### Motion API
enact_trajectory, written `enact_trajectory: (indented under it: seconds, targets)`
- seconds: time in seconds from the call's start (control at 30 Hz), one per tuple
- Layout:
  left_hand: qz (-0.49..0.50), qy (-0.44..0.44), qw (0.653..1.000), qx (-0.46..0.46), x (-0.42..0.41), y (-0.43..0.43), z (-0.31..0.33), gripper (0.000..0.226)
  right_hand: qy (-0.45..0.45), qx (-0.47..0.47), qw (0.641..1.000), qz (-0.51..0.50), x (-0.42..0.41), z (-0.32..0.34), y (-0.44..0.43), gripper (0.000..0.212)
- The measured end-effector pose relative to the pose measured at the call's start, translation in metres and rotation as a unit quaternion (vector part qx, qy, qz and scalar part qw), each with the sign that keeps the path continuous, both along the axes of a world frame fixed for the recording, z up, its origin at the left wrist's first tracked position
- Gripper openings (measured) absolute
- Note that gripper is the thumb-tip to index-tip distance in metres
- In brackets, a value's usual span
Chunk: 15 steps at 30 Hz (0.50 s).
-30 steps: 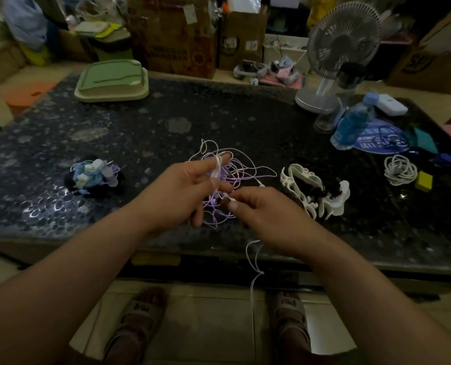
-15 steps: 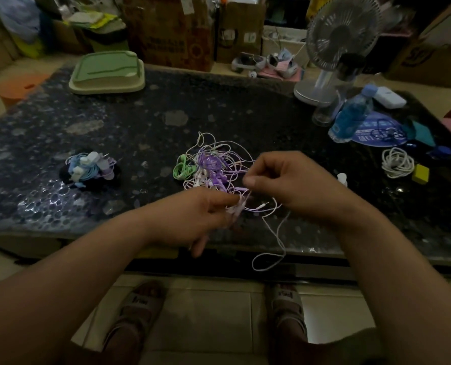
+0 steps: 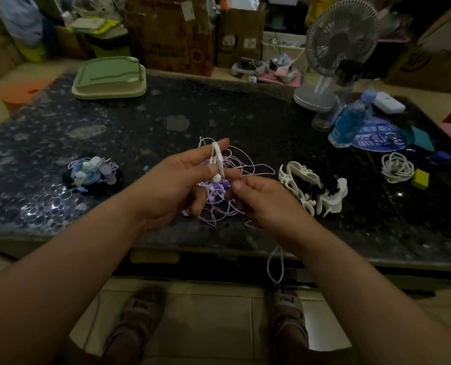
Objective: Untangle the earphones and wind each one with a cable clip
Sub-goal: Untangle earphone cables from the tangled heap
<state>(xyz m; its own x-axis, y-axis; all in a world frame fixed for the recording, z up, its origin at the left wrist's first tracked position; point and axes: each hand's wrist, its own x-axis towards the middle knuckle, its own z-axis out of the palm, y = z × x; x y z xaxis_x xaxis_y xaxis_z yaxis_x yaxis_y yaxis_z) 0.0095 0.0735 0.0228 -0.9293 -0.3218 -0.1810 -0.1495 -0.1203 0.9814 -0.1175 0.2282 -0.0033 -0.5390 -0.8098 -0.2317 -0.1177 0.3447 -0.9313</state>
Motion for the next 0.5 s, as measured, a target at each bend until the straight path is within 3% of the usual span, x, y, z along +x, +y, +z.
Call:
enact_trajectory:
  seconds: [0.07, 0.13, 0.3, 0.5]
  targets:
    - [0.016, -0.015, 0.998, -0.065, 0.001, -0.004, -0.002, 0.049, 0.113, 0.033, 0.993, 0.022, 0.004, 0.004, 0.004, 0.025]
    - [0.009, -0.026, 0.99, -0.137, 0.004, -0.001, -0.004, 0.05, 0.171, 0.044, 0.983, 0.054, 0.007, 0.008, 0.005, 0.022]
    - [-0.015, -0.041, 0.973, -0.225, 0.006, 0.01, -0.013, 0.051, 0.257, 0.065, 0.952, 0.152, 0.011, 0.011, 0.004, 0.02]
    - [-0.073, -0.064, 0.961, -0.259, 0.005, 0.012, -0.025, 0.046, 0.302, 0.082, 0.939, 0.14, -0.005, 0.017, 0.009, 0.02]
